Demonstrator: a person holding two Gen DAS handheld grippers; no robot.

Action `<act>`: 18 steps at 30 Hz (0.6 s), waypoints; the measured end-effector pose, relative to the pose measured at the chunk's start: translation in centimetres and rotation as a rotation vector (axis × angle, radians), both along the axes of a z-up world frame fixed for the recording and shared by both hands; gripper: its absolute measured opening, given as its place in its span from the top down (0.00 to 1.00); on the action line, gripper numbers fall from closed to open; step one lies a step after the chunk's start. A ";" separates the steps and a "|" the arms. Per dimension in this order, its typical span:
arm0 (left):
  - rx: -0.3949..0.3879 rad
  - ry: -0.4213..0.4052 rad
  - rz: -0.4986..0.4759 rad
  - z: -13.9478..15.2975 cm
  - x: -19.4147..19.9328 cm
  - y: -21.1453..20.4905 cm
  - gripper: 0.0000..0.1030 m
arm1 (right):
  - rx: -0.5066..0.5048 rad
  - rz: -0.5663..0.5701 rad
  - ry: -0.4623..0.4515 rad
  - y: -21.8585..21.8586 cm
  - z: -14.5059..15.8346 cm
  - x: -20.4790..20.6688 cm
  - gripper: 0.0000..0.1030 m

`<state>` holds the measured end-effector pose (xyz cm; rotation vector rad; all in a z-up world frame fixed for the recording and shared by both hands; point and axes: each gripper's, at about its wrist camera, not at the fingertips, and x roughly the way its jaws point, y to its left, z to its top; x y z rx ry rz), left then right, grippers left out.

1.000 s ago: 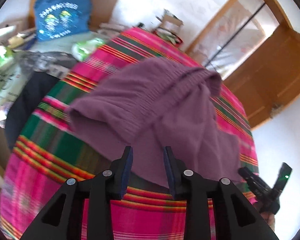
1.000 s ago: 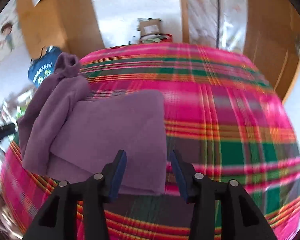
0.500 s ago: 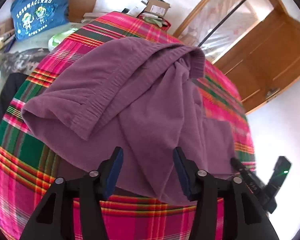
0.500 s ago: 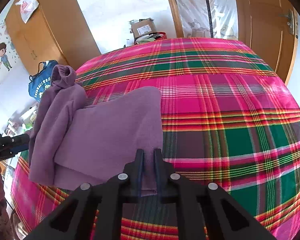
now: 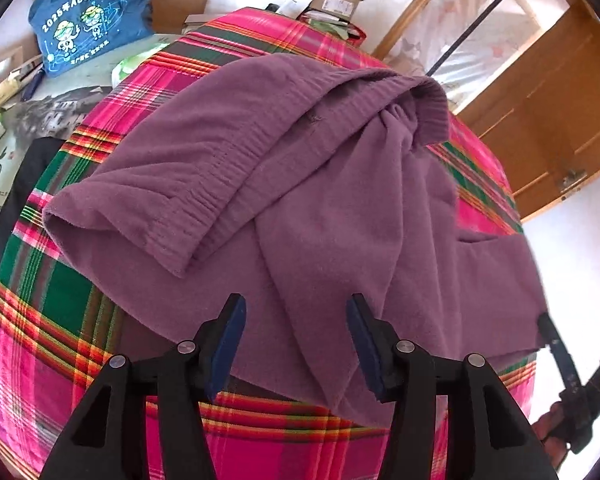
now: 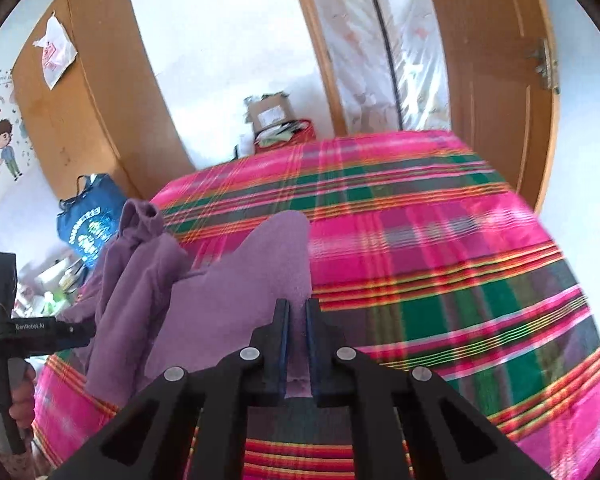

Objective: Fold clothes
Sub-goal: 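Lay the garment flat on the bedspread and open the left gripper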

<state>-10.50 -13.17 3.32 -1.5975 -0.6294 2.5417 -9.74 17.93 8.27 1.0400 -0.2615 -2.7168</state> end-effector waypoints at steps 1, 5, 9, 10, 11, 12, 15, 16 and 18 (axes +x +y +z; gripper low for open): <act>0.000 -0.001 0.000 0.0 0.0 0.1 0.47 | 0.001 -0.008 0.002 0.2 0.1 0.1 0.92; -0.004 0.018 -0.004 0.3 0.1 0.5 0.56 | -0.004 -0.046 0.017 1.4 0.5 0.7 0.92; -0.004 0.010 -0.011 0.2 0.0 0.9 0.70 | 0.003 -0.101 0.028 2.9 0.8 0.9 0.92; -0.004 0.008 -0.013 0.2 -0.1 1.0 0.73 | 0.002 -0.111 0.028 3.2 0.8 1.0 0.92; -0.005 0.006 -0.015 0.2 -0.1 1.1 0.78 | 0.002 -0.118 0.028 3.6 0.8 0.8 0.92; -0.001 0.004 -0.014 0.2 0.0 1.2 0.80 | 0.004 -0.128 0.029 3.7 0.7 0.9 0.92; 0.002 0.006 -0.007 0.2 0.1 1.0 0.87 | 0.021 -0.162 0.032 4.7 0.6 1.0 0.92; 0.003 0.007 -0.005 0.2 0.2 1.0 0.88 | 0.027 -0.173 0.033 5.0 0.5 1.1 0.92; 0.002 0.005 -0.004 0.2 0.3 0.9 0.92 | 0.054 -0.206 0.035 5.4 0.4 1.2 0.92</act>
